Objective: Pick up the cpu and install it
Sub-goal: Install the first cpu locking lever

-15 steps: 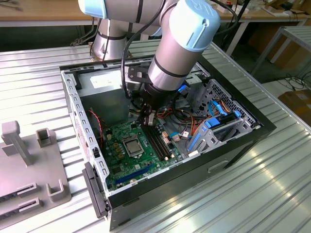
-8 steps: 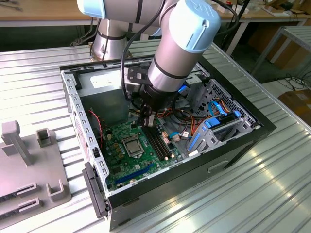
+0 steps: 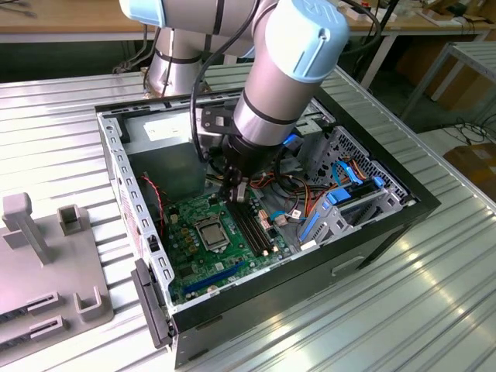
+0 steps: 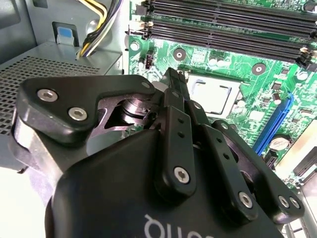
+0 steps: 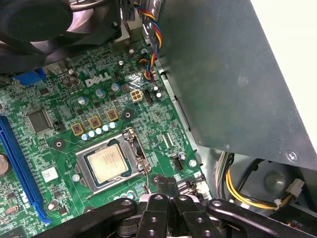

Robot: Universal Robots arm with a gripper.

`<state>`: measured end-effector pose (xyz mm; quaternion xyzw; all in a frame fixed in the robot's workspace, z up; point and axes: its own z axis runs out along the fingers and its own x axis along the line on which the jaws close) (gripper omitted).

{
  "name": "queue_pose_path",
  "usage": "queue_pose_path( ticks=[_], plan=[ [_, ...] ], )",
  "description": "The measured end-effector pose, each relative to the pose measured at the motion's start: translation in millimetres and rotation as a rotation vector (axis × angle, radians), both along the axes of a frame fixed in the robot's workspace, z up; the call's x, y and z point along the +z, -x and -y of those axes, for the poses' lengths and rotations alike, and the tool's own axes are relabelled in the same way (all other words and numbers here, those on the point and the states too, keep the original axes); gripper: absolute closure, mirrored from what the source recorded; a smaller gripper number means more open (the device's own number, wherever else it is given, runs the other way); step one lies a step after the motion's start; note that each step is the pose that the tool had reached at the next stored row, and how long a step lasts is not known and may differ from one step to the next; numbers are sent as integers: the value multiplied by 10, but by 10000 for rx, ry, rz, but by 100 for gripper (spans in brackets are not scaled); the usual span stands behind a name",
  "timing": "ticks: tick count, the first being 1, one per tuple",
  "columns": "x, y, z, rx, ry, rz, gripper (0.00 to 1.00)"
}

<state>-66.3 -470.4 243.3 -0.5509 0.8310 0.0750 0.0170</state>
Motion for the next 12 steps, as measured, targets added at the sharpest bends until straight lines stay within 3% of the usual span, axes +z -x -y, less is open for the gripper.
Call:
queue_pose_path(
  ticks=[5,12],
  plan=[
    [0,20,0,133,-2,70,89],
    [0,22,0,142,-2,73,89]
  ],
)
